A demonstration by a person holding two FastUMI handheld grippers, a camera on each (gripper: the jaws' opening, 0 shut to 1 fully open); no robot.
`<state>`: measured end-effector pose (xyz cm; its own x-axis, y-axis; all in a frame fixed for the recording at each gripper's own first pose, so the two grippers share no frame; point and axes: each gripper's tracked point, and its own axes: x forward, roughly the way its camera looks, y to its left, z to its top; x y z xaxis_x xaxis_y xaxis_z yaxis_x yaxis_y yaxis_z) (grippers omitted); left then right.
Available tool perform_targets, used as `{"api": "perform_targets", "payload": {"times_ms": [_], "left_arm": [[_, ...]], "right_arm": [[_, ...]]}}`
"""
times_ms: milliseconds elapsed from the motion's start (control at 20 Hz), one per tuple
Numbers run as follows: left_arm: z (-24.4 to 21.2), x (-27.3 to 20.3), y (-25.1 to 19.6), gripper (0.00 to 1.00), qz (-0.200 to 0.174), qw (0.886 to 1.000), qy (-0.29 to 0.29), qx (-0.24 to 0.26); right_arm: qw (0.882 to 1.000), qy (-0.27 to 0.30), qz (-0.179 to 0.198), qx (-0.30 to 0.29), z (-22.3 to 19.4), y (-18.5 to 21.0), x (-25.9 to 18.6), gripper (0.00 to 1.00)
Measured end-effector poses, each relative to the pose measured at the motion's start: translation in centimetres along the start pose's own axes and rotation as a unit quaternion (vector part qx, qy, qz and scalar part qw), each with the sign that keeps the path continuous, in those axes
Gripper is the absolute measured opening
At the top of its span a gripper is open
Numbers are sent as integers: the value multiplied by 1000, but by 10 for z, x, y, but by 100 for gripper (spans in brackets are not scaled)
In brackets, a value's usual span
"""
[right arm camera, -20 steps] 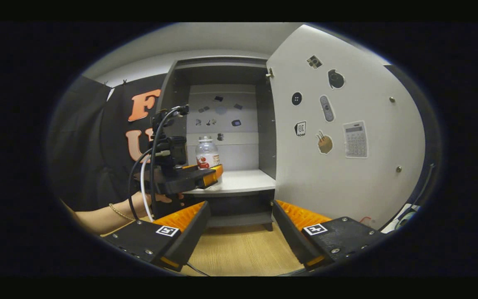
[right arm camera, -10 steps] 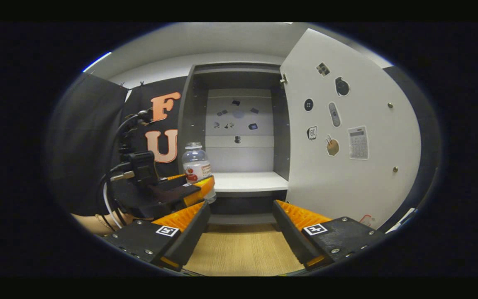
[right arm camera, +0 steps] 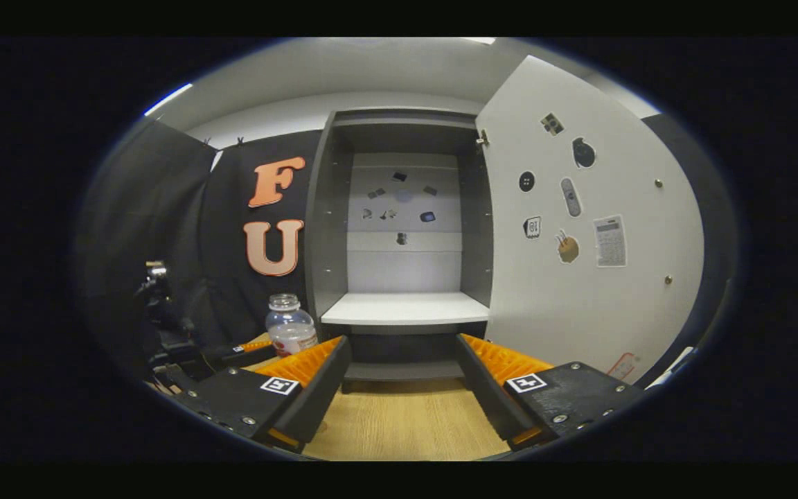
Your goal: Open the cabinet door with the right hand, grasp the bottle in the cabinet with the left hand and place it on the coaster, then close the cabinet door with the right hand.
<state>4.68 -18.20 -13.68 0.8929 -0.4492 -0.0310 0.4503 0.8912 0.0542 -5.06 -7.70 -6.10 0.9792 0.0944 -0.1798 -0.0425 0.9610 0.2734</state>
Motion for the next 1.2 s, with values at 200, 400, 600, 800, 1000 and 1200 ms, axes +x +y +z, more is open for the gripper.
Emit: {"api": "perform_targets", "payload": {"times_ms": [200, 400, 600, 800, 1000, 1200], "left_arm": [[-52, -20, 21, 84, 19, 999, 26, 11], [-104, -38, 27, 84, 18, 999, 50, 10], [-154, -47, 30, 84, 31, 996, 78, -1], [-180, -48, 31, 84, 38, 995, 92, -8], [-195, -52, 27, 83, 37, 995, 89, 2], [-206, -55, 26, 83, 37, 995, 96, -1]], "right_arm": [[1000, 13, -5, -14, -12, 19, 2, 93], [999, 24, -5, -24, -27, 36, 3, 93], [999, 32, -1, -17, -38, 43, 9, 94], [998, 59, 0, -22, -61, 44, 13, 93], [996, 81, 6, -19, -80, 49, 14, 94], [996, 88, 8, -20, -87, 51, 15, 94]]}}
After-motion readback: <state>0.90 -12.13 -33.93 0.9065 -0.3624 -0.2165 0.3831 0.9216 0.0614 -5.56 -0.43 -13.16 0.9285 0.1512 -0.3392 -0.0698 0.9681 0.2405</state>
